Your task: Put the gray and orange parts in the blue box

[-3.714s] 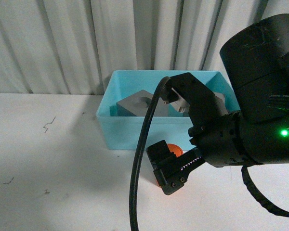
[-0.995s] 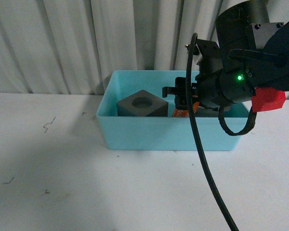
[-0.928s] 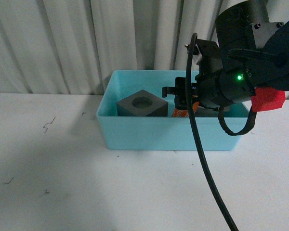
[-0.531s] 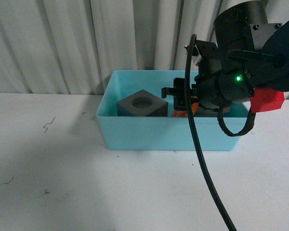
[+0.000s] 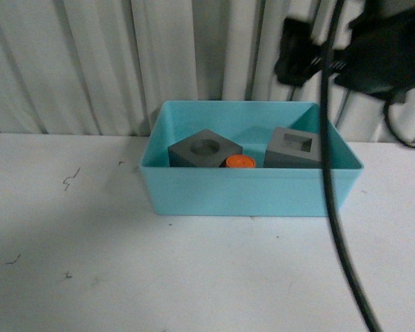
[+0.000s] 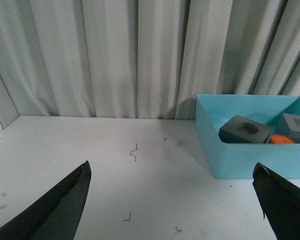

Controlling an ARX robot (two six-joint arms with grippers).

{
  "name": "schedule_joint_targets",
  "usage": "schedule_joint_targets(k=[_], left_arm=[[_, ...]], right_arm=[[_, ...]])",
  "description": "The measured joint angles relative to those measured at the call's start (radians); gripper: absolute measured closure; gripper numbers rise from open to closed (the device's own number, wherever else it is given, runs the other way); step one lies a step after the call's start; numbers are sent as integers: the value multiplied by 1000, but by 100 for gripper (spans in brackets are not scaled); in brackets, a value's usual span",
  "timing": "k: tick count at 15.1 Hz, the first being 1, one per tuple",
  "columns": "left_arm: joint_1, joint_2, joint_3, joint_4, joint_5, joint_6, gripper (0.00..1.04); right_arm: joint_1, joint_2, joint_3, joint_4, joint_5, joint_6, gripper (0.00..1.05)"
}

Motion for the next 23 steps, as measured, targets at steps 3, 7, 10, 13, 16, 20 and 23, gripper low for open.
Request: schedule_joint_targets(k=[3,7,10,13,16,20,23], left_arm=[[0,0,0,0,0,0,7],[0,0,0,0,0,0,7],[0,0,0,0,0,0,7],[0,0,0,0,0,0,7],[0,0,0,0,0,0,7],[0,0,0,0,0,0,7],[0,0,0,0,0,0,7]], right_arm=[[-112,-428,-291,-119,10,-12,6],[-59,-1111,-615,-583,204,34,6],[124,-1253,-702,-682,342,141,9],[9,-1468,-946,-172,365,-135,47],[-87,-1541,-988,-193,259,-195,88],[-256,-1728,-1022,-334,100,-209,103],[-251,-1757,-1052,-334,90,-210,103]])
